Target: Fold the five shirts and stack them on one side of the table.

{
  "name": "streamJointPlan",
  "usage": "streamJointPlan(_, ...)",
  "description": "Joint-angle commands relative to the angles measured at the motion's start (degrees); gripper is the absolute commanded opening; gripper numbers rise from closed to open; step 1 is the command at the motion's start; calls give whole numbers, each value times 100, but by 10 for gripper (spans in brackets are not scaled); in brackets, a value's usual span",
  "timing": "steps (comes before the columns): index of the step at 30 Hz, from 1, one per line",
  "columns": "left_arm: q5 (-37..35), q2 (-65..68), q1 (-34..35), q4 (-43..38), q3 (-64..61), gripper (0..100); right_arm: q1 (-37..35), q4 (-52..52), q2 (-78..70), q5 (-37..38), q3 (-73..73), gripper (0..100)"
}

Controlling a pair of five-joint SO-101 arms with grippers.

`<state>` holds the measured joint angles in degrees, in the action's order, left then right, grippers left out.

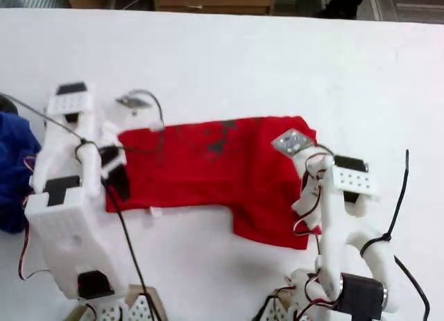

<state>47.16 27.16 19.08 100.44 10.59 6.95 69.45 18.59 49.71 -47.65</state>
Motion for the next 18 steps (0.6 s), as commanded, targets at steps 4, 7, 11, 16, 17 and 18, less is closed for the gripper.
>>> streamJointPlan(4, -299, 132, 123, 176, 1358, 136, 13, 31, 224, -501, 800, 121)
streamJointPlan(7, -554, 589, -88, 97, 1297, 48, -101, -4, 189, -1046, 1187, 18)
streamJointPlan(11, -844, 1327, -273, -378, 1314, 24, -629, -127, 171, -1336, 1591, 19)
streamJointPlan(16, -1178, 1943, -132, -747, 1956, 24, -1253, -681, 145, -1336, 1635, 20)
streamJointPlan(17, -1292, 2022, -88, -738, 2185, 24, -1314, -778, 84, -1345, 1635, 20)
streamJointPlan(18, -1354, 2084, -35, -721, 2378, 24, -1349, -857, -4, -1345, 1644, 20)
